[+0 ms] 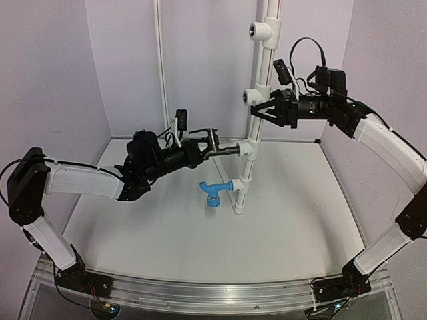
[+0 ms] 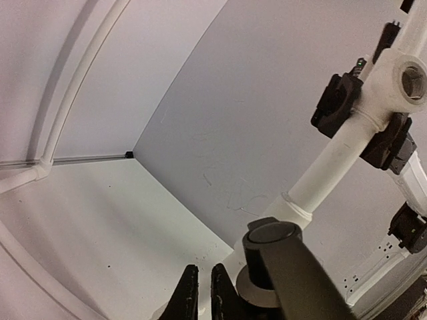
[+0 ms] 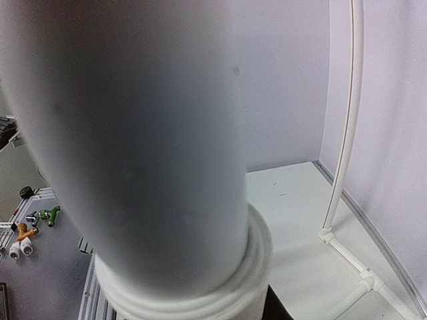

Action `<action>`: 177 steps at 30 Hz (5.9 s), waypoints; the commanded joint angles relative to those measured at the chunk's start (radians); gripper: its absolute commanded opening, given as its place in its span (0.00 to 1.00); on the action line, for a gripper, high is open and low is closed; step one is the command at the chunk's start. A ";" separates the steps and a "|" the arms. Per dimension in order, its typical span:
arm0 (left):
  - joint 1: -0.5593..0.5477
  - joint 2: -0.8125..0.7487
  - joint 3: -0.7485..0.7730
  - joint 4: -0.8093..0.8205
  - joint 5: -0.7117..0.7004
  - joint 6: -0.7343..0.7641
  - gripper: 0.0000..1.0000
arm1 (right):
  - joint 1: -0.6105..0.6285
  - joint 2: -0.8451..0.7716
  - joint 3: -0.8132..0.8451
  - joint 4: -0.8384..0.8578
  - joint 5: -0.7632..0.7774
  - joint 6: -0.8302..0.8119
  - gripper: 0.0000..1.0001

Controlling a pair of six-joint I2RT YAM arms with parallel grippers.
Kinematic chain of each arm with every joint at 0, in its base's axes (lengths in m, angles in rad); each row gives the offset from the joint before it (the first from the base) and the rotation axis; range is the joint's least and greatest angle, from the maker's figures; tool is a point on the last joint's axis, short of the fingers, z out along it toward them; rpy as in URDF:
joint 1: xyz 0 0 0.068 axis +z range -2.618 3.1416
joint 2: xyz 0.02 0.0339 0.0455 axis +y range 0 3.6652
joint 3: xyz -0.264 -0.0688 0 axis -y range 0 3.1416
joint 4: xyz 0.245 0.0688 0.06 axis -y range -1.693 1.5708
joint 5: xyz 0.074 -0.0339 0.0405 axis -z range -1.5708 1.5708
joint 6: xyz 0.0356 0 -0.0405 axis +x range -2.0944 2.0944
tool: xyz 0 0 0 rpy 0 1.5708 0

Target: Install the water faucets

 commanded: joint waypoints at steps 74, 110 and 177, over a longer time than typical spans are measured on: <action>0.242 0.100 0.649 -0.892 0.607 0.005 0.35 | -0.016 0.027 -0.022 -0.193 0.083 0.043 0.00; 0.057 0.046 0.714 -1.061 0.613 0.358 0.25 | -0.017 0.022 -0.033 -0.193 0.089 0.044 0.00; -0.081 0.014 -0.200 0.241 -0.141 -0.040 0.17 | -0.016 0.028 -0.029 -0.195 0.093 0.041 0.00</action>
